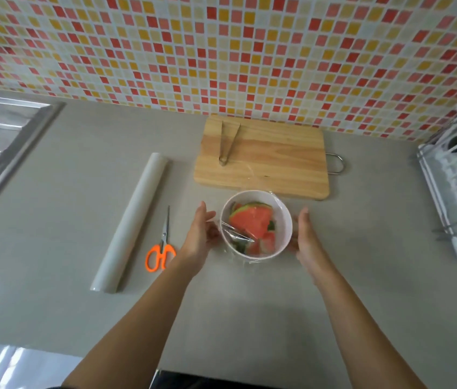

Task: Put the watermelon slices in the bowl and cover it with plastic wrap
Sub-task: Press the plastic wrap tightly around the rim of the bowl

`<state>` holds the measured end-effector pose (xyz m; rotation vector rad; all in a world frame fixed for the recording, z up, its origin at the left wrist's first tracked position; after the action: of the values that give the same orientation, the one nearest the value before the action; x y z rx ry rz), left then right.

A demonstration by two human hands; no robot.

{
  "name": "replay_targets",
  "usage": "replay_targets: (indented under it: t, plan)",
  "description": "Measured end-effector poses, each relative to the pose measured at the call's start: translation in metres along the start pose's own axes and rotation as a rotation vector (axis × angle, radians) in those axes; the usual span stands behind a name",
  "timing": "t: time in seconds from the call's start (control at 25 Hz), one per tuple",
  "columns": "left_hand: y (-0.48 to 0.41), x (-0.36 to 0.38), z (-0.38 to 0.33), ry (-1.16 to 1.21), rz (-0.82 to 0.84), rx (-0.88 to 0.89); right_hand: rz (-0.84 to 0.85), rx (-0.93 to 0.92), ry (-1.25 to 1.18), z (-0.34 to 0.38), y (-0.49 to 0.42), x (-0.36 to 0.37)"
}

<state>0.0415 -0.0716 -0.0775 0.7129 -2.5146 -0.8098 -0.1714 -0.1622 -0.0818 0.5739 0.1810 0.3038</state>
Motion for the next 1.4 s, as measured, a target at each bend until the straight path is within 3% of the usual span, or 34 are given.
replay_targets:
  t: [0.12,0.28,0.4,0.52,0.68,0.76,0.84,0.96,1.12,1.2,1.32,1.4]
  plan:
    - [-0.005,0.017,-0.01,-0.113,0.105,-0.03,0.017,0.175,-0.202,-0.049,0.039,0.001]
    - [-0.01,0.035,-0.028,-0.442,0.231,0.049,-0.17,0.167,0.066,-0.033,0.021,-0.039]
    - [-0.015,0.032,-0.039,-0.525,0.201,0.076,-0.008,0.114,0.143,0.009,0.002,-0.021]
    - [-0.023,0.034,-0.043,-0.498,0.246,0.127,0.149,0.128,0.13,0.019,-0.014,0.002]
    - [-0.027,0.021,-0.042,-0.343,0.219,0.246,0.053,-0.029,-0.041,0.026,-0.026,-0.004]
    - [-0.024,0.014,-0.041,-0.283,0.183,0.309,0.085,-0.087,-0.194,0.03,-0.027,-0.005]
    - [-0.021,0.011,-0.045,-0.294,0.148,0.344,0.125,-0.108,-0.177,0.035,-0.029,-0.002]
    - [-0.018,0.009,-0.054,-0.469,0.103,0.307,0.114,-0.012,0.073,0.036,-0.035,-0.006]
    - [-0.011,0.009,-0.066,-0.956,0.075,0.322,0.194,0.045,0.291,0.04,-0.03,-0.003]
    - [-0.007,0.014,-0.071,-0.996,0.063,0.397,0.154,-0.025,0.183,0.052,-0.028,-0.003]
    - [-0.003,0.021,-0.072,-0.87,0.053,0.438,0.1,-0.027,-0.079,0.059,-0.028,0.0]
    - [-0.002,0.024,-0.071,-0.805,0.05,0.431,0.062,-0.028,-0.073,0.058,-0.03,0.001]
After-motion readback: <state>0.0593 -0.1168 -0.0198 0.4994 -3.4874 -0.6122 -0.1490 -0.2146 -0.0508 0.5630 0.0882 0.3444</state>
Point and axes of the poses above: each hand's wrist, its own y-axis away from the middle knuckle, its own x-axis out of the palm, z = x × y, the point moved 10 cm from there along -y, towards the middle knuckle
